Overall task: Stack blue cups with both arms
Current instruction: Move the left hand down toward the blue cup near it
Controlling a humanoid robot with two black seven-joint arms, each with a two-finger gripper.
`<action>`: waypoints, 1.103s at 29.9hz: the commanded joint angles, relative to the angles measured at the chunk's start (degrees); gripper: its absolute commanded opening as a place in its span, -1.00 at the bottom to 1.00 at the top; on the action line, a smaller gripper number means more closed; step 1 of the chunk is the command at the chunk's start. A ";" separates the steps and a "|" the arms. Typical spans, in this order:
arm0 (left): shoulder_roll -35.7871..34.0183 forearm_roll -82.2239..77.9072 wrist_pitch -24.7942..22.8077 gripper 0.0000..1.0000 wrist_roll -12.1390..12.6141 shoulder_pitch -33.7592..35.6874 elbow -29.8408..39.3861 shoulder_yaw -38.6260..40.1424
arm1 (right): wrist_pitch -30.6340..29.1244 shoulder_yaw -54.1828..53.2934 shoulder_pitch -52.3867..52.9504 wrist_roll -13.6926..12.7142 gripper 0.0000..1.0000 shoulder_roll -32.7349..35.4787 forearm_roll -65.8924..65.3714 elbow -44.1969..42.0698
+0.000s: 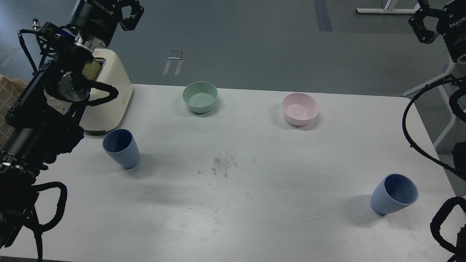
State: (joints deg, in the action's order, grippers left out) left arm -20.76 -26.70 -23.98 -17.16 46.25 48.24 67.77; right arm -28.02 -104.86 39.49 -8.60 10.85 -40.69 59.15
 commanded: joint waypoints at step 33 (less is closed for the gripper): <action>-16.76 -37.18 -0.63 0.73 -3.14 -14.43 28.13 -3.08 | 0.02 -2.02 -3.98 0.34 1.00 0.66 0.09 0.44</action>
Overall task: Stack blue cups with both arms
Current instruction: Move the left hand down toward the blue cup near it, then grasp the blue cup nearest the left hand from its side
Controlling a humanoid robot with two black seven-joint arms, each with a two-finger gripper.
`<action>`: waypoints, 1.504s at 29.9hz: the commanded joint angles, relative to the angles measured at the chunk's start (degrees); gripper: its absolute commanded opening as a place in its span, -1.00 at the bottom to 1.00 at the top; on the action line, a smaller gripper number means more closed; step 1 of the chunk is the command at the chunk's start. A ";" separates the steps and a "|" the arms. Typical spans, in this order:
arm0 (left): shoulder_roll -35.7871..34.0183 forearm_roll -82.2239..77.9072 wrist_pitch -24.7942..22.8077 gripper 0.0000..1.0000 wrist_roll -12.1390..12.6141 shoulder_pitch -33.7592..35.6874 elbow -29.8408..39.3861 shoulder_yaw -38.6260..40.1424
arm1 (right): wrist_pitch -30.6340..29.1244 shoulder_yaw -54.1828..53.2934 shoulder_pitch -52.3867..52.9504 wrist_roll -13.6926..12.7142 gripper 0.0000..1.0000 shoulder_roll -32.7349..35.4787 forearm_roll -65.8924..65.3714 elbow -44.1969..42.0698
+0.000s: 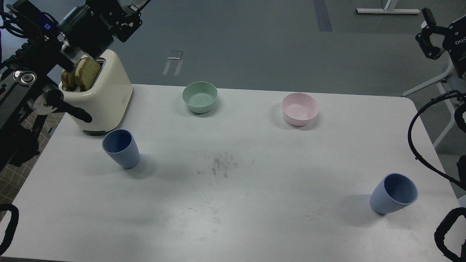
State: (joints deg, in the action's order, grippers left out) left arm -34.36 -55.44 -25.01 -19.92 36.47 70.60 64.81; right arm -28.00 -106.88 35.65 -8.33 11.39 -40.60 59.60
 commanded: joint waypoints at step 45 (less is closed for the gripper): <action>-19.26 -57.14 14.82 0.15 -6.54 -23.19 -0.55 -11.28 | 0.00 0.00 -1.55 0.24 1.00 0.47 1.14 0.08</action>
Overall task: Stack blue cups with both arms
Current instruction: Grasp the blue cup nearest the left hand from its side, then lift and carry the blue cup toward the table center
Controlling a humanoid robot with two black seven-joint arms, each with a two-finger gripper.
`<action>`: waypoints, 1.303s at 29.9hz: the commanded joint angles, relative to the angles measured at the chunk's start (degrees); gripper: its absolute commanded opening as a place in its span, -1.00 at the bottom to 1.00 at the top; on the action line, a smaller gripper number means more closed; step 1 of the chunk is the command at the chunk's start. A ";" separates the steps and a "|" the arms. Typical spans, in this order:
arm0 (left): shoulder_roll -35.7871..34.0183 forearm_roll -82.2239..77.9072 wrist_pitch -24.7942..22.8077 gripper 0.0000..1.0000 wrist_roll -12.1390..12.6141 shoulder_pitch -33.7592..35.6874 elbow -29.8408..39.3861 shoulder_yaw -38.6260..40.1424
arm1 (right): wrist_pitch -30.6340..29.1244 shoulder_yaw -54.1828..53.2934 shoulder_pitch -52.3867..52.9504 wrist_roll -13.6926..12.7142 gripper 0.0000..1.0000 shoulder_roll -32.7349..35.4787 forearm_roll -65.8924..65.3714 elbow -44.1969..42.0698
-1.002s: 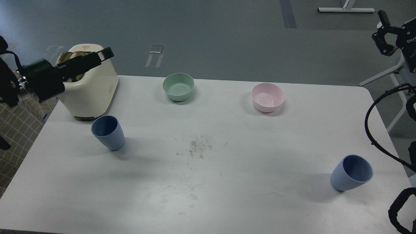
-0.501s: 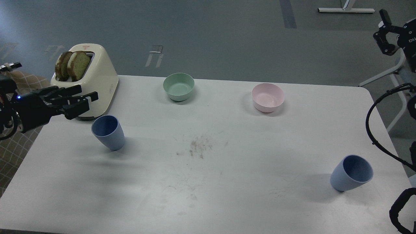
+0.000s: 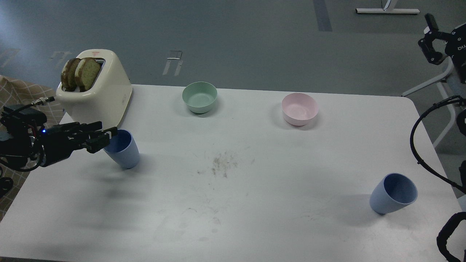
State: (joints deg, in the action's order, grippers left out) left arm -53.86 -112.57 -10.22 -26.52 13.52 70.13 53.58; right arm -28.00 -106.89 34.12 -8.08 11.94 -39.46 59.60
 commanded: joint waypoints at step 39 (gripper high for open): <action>-0.82 -0.72 -7.44 -1.00 -0.90 19.14 10.09 -8.29 | 0.00 -3.24 -1.78 -0.01 1.00 0.97 0.17 0.26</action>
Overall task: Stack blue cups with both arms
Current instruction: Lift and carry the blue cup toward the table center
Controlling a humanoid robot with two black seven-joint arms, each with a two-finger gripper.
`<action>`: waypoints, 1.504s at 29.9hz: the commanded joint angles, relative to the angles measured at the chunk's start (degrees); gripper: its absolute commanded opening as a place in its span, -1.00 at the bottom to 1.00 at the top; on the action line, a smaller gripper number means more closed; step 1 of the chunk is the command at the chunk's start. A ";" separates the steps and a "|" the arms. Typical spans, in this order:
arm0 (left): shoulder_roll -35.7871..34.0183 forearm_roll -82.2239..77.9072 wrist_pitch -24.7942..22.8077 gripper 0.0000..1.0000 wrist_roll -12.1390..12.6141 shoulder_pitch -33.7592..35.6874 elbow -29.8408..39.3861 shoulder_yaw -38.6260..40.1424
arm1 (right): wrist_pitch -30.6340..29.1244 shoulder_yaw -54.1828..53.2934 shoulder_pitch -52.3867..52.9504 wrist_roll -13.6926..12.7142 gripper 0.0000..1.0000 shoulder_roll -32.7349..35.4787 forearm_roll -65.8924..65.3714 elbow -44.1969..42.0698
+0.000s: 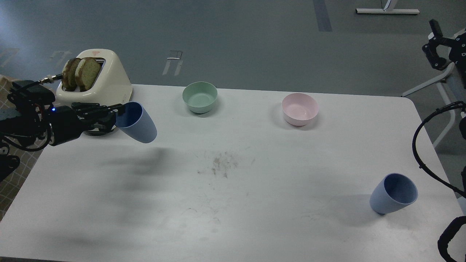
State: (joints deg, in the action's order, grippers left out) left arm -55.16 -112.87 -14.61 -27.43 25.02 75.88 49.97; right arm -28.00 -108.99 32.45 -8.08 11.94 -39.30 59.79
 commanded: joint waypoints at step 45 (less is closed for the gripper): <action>34.24 -12.13 -3.41 -1.00 0.53 32.38 -18.49 -36.79 | 0.00 -3.24 -6.26 0.00 1.00 8.10 6.78 0.06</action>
State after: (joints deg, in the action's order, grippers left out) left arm -20.84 -125.01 -18.00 -26.89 57.76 57.48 13.16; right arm -28.00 -112.23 26.52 -8.09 20.09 -32.51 59.85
